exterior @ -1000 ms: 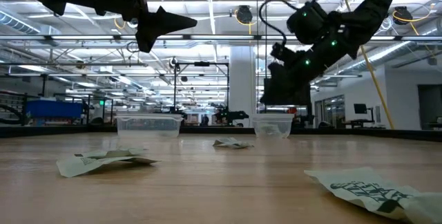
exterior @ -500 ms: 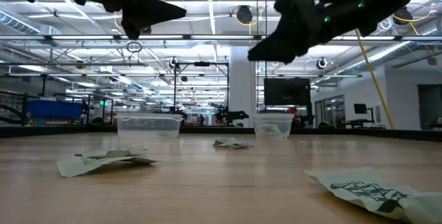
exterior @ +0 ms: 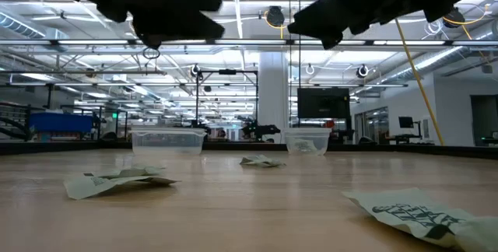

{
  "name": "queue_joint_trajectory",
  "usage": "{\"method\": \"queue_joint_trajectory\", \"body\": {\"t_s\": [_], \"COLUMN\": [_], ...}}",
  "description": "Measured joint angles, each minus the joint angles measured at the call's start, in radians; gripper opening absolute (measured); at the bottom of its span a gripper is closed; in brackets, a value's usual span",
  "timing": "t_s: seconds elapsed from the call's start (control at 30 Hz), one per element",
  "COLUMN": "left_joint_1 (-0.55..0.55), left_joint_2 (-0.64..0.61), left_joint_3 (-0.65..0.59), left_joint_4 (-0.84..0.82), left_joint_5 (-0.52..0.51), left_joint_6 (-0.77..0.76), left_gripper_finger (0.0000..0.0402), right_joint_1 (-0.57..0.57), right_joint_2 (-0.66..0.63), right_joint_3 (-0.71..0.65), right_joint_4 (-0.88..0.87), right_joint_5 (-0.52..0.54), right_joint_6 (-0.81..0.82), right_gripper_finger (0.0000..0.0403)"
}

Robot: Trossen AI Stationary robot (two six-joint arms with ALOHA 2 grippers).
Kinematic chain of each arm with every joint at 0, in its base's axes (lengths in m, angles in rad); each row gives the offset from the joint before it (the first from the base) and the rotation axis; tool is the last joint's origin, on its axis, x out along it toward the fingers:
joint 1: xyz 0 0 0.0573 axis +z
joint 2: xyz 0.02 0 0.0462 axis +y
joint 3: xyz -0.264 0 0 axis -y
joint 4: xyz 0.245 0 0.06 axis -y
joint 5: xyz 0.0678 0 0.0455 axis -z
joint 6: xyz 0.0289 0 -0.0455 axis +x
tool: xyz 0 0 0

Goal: Pick and place Stevia / Truvia into bins
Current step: Put the stevia packet into the left transparent container

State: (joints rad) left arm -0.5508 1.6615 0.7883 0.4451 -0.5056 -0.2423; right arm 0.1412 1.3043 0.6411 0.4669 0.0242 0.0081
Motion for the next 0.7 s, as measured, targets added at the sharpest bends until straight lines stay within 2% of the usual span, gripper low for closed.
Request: {"method": "queue_joint_trajectory", "body": {"t_s": [0.2, 0.43, 0.7], "left_joint_1": [0.013, 0.077, 0.209], "left_joint_2": [0.147, 0.236, 0.302], "left_joint_3": [0.223, 0.362, 0.378], "left_joint_4": [-0.279, -0.466, -0.531], "left_joint_5": [-0.070, -0.074, 0.068], "left_joint_6": [-0.014, -0.026, -0.091], "left_gripper_finger": [0.0234, 0.0234, 0.0234], "right_joint_1": [0.046, 0.118, 0.142], "right_joint_2": [-0.036, -0.094, -0.123], "right_joint_3": [0.000, 0.000, 0.000], "right_joint_4": [-0.027, -0.081, -0.084], "right_joint_5": [-0.002, -0.001, 0.000], "right_joint_6": [-0.001, 0.006, -0.001], "right_gripper_finger": [0.0133, 0.0133, 0.0128]}}
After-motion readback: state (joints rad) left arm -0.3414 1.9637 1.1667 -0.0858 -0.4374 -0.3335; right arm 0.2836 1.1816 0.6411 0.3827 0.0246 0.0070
